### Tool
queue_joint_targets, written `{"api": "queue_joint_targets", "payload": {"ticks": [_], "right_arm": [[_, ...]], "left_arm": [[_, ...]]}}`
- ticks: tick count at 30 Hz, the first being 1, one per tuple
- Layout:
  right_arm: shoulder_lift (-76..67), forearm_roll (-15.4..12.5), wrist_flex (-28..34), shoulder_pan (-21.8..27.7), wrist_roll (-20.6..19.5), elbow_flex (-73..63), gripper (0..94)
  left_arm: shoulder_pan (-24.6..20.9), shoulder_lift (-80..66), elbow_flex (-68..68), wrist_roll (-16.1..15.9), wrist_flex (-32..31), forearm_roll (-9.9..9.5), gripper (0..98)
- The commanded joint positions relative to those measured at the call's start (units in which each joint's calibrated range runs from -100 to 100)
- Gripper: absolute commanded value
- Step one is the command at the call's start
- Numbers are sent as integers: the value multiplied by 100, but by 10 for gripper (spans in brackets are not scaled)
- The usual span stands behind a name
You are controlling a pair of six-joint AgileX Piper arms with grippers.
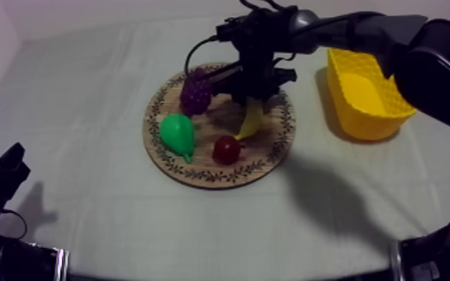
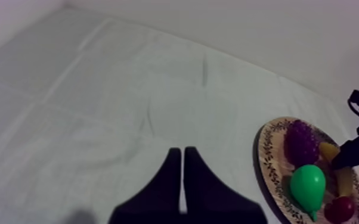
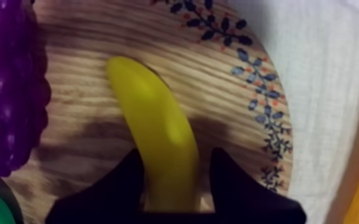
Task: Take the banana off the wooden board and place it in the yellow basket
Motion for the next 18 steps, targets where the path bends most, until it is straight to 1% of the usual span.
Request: {"api": "queue_joint_targets", "payload": {"ticks": [1,3,8,10,13,18], "right_arm": [[1,55,28,-14,-33,24,327],[-5,101,45,-39,-71,48,316],[-9,129,-2,-77,-74,133,196],[-9,140,-26,-93,-80,176,169],[-12,164,-49,-113,-106,232,149],[-61,141,-20,-114,-69,249,142]], "left_arm": [[-1,-3,3,1,-2,-1,1],[-1,-3,3,1,-2,-1,1],[-1,-3,3,1,-2,-1,1],[-1,-3,3,1,-2,-1,1],[-1,-3,3,1,-2,-1,1],[-1,-3,3,1,-2,-1,1]]}}
